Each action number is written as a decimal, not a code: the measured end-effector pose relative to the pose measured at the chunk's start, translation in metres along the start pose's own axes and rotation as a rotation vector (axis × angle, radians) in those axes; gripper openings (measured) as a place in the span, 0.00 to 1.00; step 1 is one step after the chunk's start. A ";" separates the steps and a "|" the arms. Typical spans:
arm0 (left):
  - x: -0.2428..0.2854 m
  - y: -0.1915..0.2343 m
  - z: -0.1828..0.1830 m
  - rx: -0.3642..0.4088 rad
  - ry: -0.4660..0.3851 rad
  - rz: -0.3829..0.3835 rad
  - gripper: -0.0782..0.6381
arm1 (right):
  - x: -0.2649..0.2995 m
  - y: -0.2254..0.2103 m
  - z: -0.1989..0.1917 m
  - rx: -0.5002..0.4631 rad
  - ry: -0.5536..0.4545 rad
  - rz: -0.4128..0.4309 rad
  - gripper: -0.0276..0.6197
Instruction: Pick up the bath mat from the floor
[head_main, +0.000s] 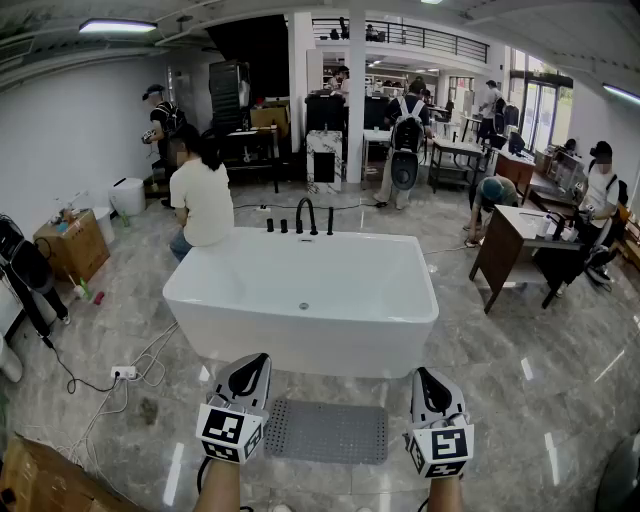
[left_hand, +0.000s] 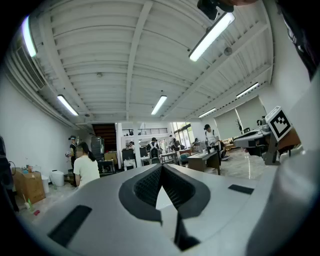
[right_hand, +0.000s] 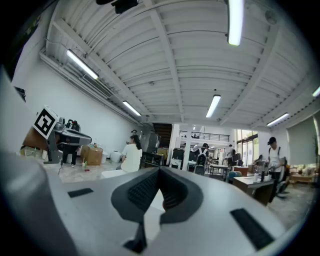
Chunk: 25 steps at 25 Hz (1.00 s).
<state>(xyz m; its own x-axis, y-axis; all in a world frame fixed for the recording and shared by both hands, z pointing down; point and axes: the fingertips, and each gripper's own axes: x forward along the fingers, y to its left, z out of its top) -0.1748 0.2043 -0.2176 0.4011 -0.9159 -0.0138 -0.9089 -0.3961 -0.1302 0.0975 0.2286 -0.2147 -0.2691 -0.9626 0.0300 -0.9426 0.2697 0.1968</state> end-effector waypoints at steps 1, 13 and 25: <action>0.001 0.002 0.001 -0.001 -0.003 0.000 0.12 | 0.002 0.000 0.001 -0.003 -0.002 0.001 0.07; -0.002 0.008 0.003 -0.005 -0.008 0.004 0.12 | 0.005 0.007 0.006 -0.011 0.001 0.008 0.08; -0.021 0.025 -0.022 -0.049 0.022 -0.008 0.12 | -0.003 0.031 0.008 -0.036 0.007 -0.031 0.08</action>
<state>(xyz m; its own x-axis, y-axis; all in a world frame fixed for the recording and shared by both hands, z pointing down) -0.2086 0.2124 -0.1990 0.4062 -0.9137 0.0090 -0.9105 -0.4055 -0.0811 0.0673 0.2402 -0.2164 -0.2382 -0.9707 0.0303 -0.9427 0.2386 0.2332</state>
